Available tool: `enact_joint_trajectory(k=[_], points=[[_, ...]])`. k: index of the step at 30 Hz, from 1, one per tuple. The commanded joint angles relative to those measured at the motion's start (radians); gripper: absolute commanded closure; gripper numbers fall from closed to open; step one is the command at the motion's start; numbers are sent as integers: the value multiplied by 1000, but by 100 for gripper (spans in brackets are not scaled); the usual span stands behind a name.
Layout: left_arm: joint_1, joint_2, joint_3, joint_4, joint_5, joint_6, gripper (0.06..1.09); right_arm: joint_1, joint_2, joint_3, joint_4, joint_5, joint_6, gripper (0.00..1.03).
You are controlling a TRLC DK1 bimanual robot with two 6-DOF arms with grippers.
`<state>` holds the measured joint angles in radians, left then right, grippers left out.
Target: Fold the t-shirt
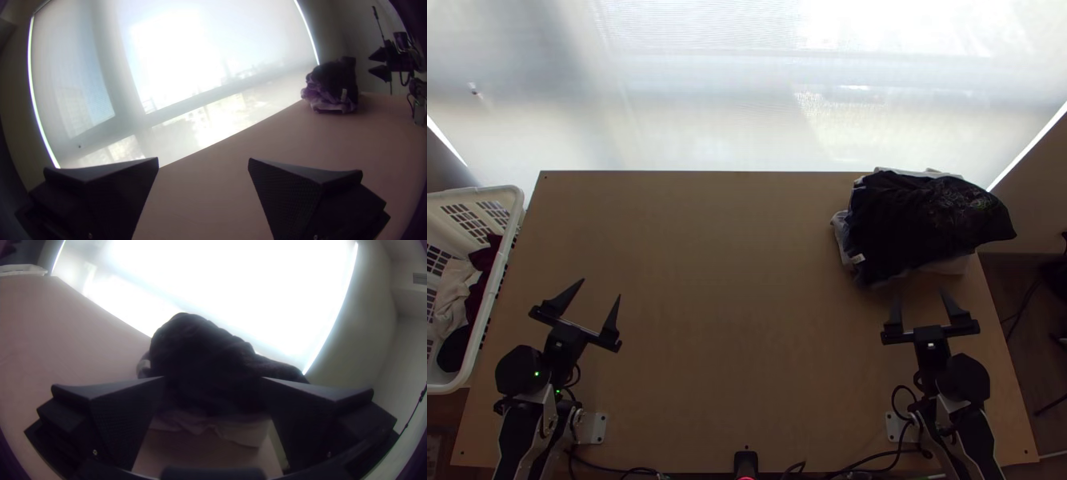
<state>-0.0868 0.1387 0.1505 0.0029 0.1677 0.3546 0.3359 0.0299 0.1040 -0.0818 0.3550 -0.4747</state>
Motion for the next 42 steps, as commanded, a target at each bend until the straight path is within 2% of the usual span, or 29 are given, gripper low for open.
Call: enact_joint_trajectory(k=[1, 5, 7, 9, 13, 17, 19, 24, 27, 30, 32, 34, 37, 39, 42], points=[[79, 225, 207, 69, -106, -92, 11, -54, 65, 72, 50, 9, -87, 5], [190, 338, 391, -23, -157, -123, 11, -57, 200, 218, 33, 10, -44, 5], [256, 349, 468, -76, -168, -121, 11, -69, 286, 312, 33, 42, -39, 5], [294, 363, 537, -158, -191, -91, 11, -80, 377, 418, 2, 107, -8, 5], [475, 309, 540, -162, -258, 14, 11, -86, 479, 609, -133, 150, 10, 5], [834, 346, 534, -52, -241, 1, 11, -87, 539, 766, -236, 157, 36, 5], [929, 407, 557, -34, -244, -34, 11, -77, 582, 835, -277, 160, 48, 5], [966, 521, 511, 55, -315, 63, 16, -58, 711, 1014, -363, 168, 73, 5], [972, 587, 469, 126, -313, 136, 15, 3, 780, 1106, -438, 168, 107, 5], [975, 661, 465, 135, -289, 199, 13, 95, 851, 1214, -553, 191, 163, 5], [973, 723, 455, 249, -277, 242, 11, 143, 894, 1260, -602, 222, 166, 5], [976, 825, 517, 270, -278, 201, 11, 134, 930, 1301, -615, 223, 168, 5], [1062, 1047, 722, 169, -229, 18, 11, 109, 992, 1393, -650, 228, 171, 5], [1099, 1217, 880, 112, -215, -65, 11, 107, 1032, 1452, -676, 231, 169, 5], [1131, 1469, 1166, -61, -197, -167, 11, 117, 1085, 1517, -705, 233, 166, 5]])
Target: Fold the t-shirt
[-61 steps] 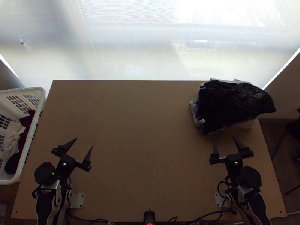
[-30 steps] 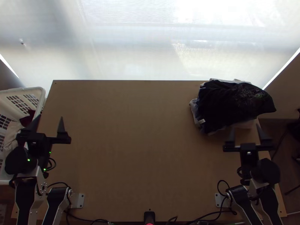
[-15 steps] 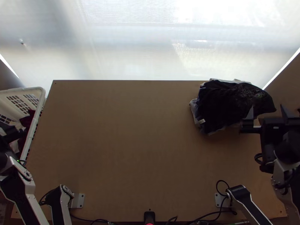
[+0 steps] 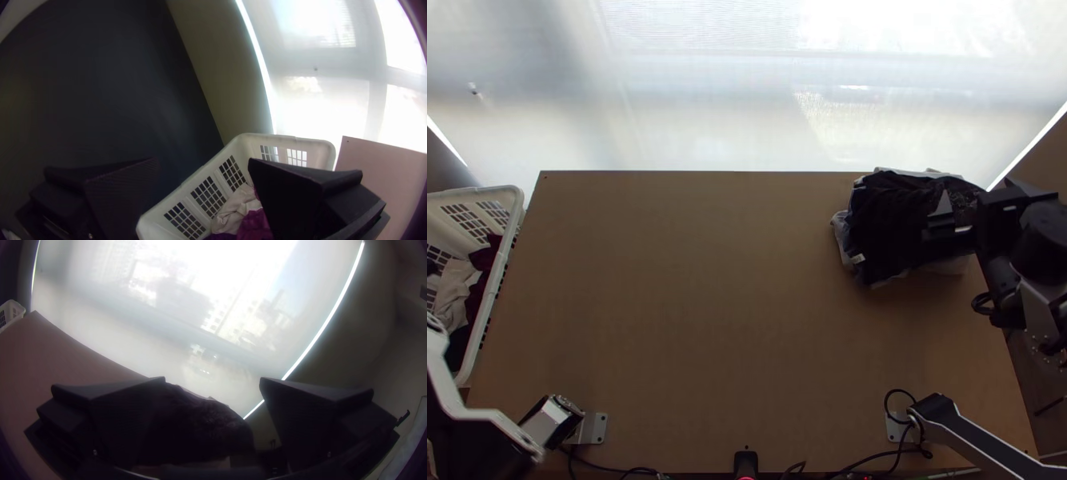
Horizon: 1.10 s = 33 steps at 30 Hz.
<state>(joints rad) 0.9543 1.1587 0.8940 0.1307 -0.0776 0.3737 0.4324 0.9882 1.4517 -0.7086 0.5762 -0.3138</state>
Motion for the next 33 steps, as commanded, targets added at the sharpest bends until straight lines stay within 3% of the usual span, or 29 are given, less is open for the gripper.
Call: enact_joint_trajectory(k=[1, 5, 6, 9, 12, 15, 21, 27, 33], points=[[100, 524, 519, -260, 79, -202, 11, 25, 139, 185, -80, 13, 4, 5], [112, 871, 942, -595, 118, -177, 11, 26, 181, 225, -89, 13, 2, 5], [113, 961, 1045, -691, 191, -145, 12, 26, 185, 226, -92, 13, 1, 5], [109, 1293, 1524, -1200, 345, -19, 13, 28, 188, 217, -95, 11, 1, 5], [77, 1283, 1372, -1076, 256, 171, 12, 66, 190, 210, -98, 13, -4, 5], [83, 1348, 1428, -1062, 263, 186, 12, 100, 194, 187, -101, 11, -5, 5], [63, 1461, 1430, -1157, 394, 255, 12, 106, 216, 167, -83, 11, -18, 5], [54, 1543, 1442, -1138, 397, 330, 12, 108, 225, 196, -81, 13, -70, 5], [34, 1556, 1441, -994, 375, 334, 12, 108, 239, 193, -81, 13, -73, 5]])
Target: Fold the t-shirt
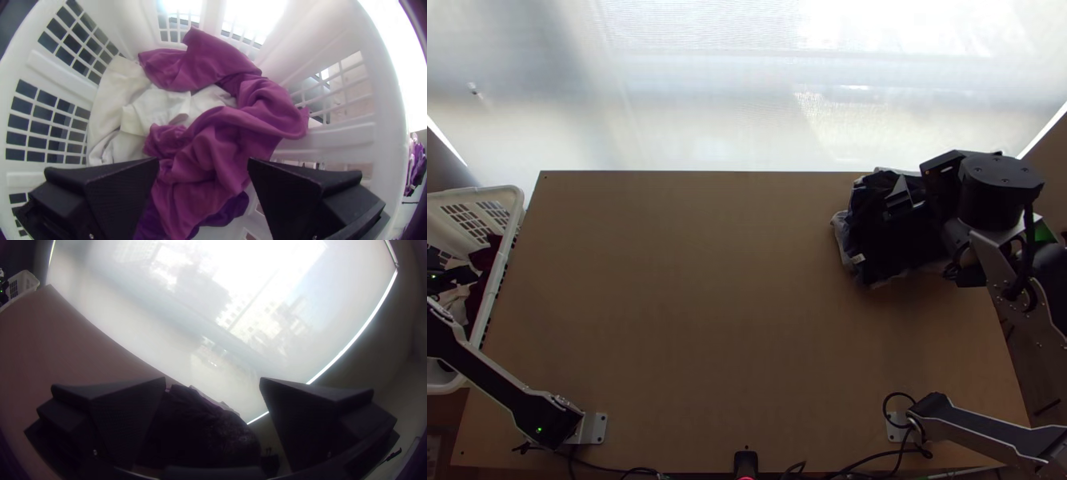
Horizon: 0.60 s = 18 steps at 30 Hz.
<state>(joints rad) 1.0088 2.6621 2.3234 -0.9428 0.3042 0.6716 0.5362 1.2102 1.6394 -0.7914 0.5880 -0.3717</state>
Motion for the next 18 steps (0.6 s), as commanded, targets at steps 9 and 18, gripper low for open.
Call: enact_joint_trajectory(k=[9, 18], points=[[-59, 145, 7, 134, -82, 111, 20, 18, 48, 19, 3, -1, -29, 5], [-98, 194, 7, 136, -82, 103, 92, 24, 55, 13, 1, -1, -39, 5]])
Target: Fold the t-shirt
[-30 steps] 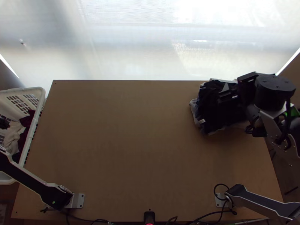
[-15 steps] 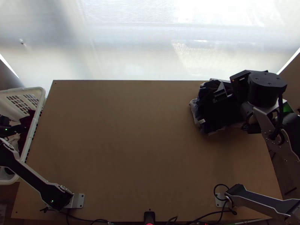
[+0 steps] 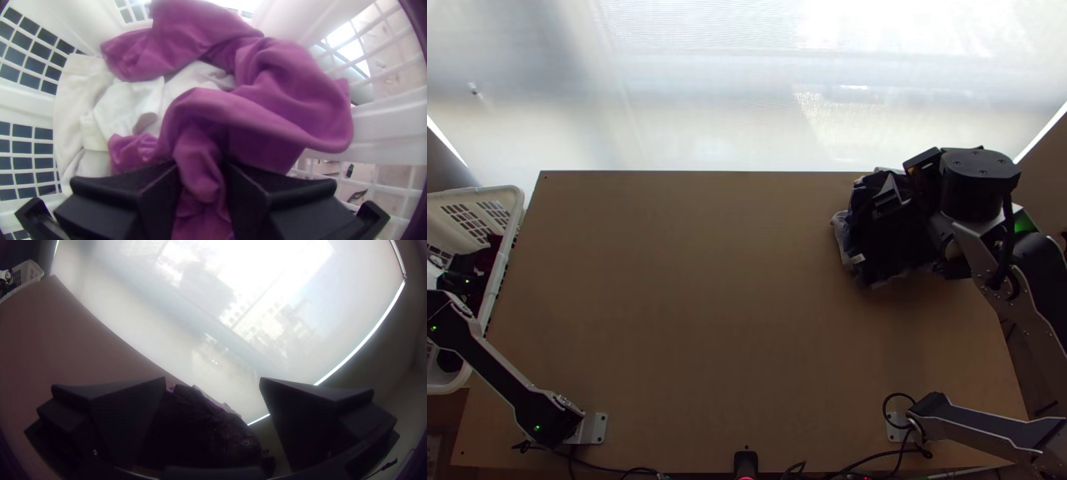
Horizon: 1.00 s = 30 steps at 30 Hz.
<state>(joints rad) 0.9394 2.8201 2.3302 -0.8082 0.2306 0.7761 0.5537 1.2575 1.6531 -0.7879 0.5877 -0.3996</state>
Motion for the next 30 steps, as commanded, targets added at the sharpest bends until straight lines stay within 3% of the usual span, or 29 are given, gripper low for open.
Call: enact_joint_trajectory(k=[1, 5, 17, 21, 25, 30], points=[[-31, 30, 0, -13, -8, -8, 96, 8, 8, -1, -2, 0, -15, 5], [-28, -59, -12, -95, -7, -37, 105, 9, 8, -7, -5, 0, -18, 5], [39, -577, -46, -264, 73, -57, 105, 25, 6, -19, 4, -5, -22, 5], [29, -801, -46, -362, 162, -58, 105, 23, -9, -47, 4, -11, -16, 5], [-44, -1068, -101, -465, 271, -77, 105, 43, -36, -134, 4, -26, -2, 5], [-281, -1341, -161, -548, 277, -70, 105, 77, -95, -245, 4, -46, 8, 5]])
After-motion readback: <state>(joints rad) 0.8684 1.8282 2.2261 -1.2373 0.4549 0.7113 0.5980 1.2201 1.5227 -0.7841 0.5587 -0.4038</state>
